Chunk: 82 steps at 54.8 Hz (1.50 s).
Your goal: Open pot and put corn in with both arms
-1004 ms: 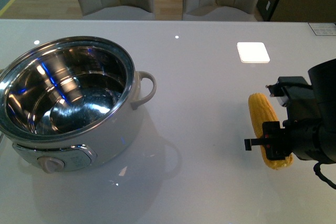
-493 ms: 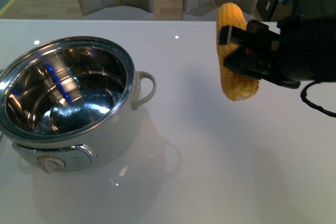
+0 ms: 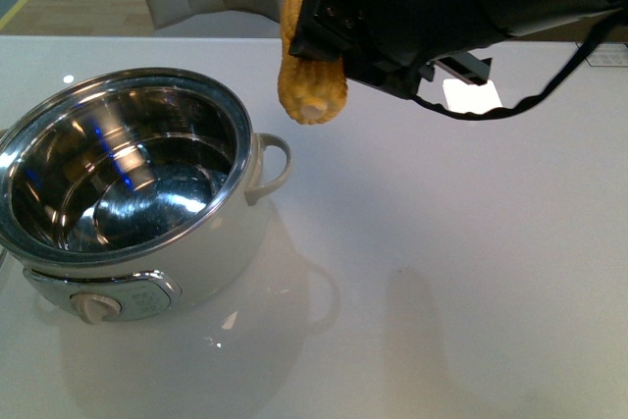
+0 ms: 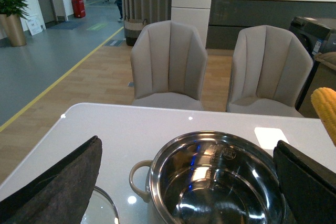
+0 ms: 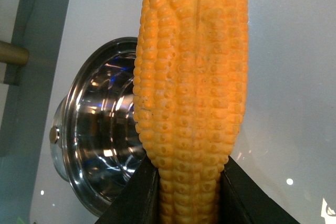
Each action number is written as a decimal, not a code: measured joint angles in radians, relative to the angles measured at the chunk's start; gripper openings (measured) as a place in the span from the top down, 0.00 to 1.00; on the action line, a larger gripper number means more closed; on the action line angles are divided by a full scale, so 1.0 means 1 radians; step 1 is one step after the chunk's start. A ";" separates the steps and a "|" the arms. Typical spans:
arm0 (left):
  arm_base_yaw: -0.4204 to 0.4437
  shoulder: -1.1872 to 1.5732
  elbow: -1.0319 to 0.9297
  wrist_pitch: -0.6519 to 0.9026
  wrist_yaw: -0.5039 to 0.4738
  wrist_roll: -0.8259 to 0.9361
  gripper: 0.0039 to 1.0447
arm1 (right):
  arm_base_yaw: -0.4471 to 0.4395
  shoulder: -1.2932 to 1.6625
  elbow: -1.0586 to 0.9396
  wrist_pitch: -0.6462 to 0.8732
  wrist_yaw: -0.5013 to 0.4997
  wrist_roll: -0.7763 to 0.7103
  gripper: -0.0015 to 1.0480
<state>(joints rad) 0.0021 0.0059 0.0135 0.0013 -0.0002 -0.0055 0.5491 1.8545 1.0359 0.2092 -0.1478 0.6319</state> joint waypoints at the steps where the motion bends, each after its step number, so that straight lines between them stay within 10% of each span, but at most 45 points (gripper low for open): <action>1: 0.000 0.000 0.000 0.000 0.000 0.000 0.07 | 0.002 0.005 0.007 -0.003 0.000 0.003 0.81; 60: 0.000 0.000 0.000 0.000 0.000 0.000 0.07 | 0.212 0.344 0.409 -0.233 -0.003 0.017 0.82; 82: 0.000 0.000 0.000 0.000 0.000 0.000 0.07 | 0.217 0.344 0.401 -0.259 0.012 -0.004 0.16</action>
<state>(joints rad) 0.0021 0.0059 0.0135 0.0013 -0.0002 -0.0055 0.7666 2.1983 1.4372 -0.0502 -0.1356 0.6281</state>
